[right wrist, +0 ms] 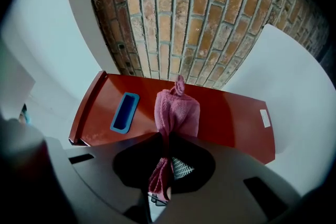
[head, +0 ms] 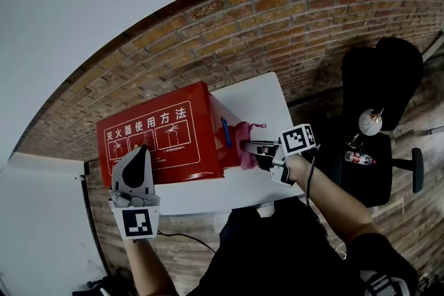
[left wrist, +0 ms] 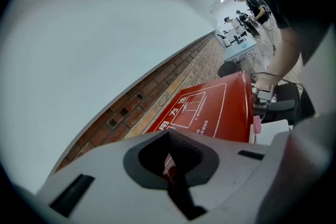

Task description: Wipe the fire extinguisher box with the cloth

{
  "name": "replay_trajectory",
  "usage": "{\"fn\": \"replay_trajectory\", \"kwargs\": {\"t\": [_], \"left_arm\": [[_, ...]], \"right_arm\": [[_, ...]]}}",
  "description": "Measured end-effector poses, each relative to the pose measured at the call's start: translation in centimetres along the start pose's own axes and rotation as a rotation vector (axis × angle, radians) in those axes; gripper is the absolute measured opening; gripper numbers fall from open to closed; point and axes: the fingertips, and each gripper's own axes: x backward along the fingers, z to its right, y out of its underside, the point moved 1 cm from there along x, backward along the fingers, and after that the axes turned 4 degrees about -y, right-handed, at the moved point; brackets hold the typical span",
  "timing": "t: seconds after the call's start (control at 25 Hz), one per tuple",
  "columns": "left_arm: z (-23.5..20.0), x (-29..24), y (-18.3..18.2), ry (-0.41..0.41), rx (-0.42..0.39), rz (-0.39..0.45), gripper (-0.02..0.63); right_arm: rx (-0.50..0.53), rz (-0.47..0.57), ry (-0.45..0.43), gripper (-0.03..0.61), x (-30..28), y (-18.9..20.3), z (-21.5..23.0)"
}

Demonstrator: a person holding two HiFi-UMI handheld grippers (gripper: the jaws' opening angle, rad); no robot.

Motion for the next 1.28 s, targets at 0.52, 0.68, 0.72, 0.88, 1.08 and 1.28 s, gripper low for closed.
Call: {"fn": "replay_trajectory", "kwargs": {"t": [0.52,0.68,0.72,0.88,1.08,1.28], "left_arm": [[0.0,0.0,-0.1,-0.002,0.015,0.008,0.012],[0.0,0.0,-0.1,0.002,0.001,0.003,0.012],[0.0,0.0,0.0,0.002,0.0,0.0,0.012],[0.0,0.0,0.1,-0.001,0.009,-0.002,0.012],[0.0,0.0,0.1,0.002,0.003,-0.003,0.012],[0.0,0.0,0.1,0.005,-0.011,-0.008,0.012]], "right_arm": [[-0.018,0.011,0.005,0.051,0.1,0.3,3.9],[-0.03,0.018,0.012,0.051,0.2,0.4,5.8],[-0.034,0.021,0.008,0.051,0.2,0.4,6.2],[-0.043,0.021,0.006,0.051,0.1,0.5,7.6],[-0.034,0.01,0.033,0.051,0.3,1.0,8.9],[-0.038,0.009,0.044,0.051,0.4,1.2,9.7]]}}
